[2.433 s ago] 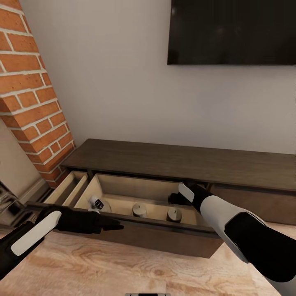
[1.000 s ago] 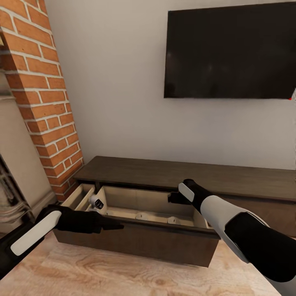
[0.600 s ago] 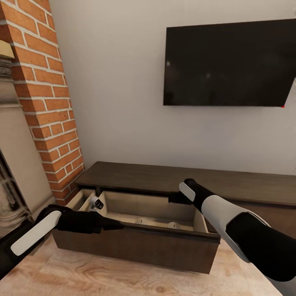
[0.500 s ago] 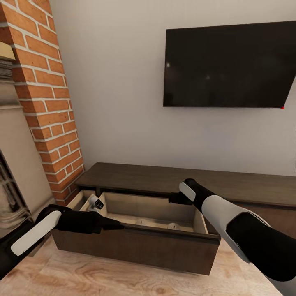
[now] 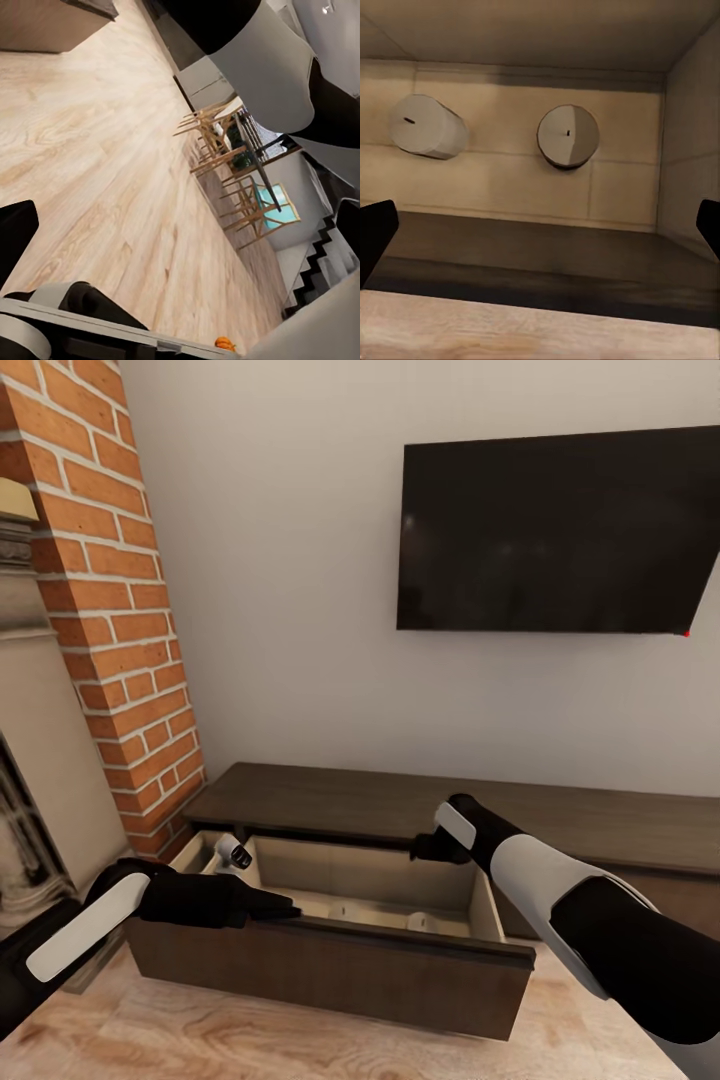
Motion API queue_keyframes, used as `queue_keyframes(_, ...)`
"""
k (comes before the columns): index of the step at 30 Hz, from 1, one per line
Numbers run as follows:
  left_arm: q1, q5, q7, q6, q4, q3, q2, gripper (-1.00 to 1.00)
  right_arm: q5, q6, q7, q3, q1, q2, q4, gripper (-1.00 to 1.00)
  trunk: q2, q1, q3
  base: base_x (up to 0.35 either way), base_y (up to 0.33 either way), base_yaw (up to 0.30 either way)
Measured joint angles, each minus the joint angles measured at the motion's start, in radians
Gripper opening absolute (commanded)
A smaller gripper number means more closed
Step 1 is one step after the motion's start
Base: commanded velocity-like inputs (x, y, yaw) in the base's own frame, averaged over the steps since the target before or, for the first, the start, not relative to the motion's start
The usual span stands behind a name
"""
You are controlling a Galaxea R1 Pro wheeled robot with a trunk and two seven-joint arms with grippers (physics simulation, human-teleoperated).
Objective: Place each of the two pumpkins and all three candles from the living room inside a cabinet in the living room (use any cabinet), then make sure every cabinet is closed, and position the cauldron so it is next to a table in the living room.
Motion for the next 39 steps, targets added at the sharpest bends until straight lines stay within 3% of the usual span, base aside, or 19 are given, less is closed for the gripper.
queue_keyframes(18,0.000,0.000,0.001,0.000,0.005,-0.001,0.000,1.00,0.000,0.001,0.000,-0.003,0.000,-0.001,-0.032,1.00,0.126,-0.069,0.056,-0.120,0.000,0.000)
queue_keyframes(26,0.000,0.001,0.000,0.000,0.003,0.000,0.000,1.00,0.000,0.001,0.000,-0.004,0.000,-0.002,-0.033,1.00,0.182,-0.100,0.081,-0.121,0.145,-0.001)
queue_keyframes(39,0.000,0.001,0.000,0.000,0.009,0.014,0.001,1.00,0.000,-0.001,0.000,-0.003,0.000,-0.001,-0.033,1.00,0.182,-0.099,0.086,-0.124,0.015,-0.081)
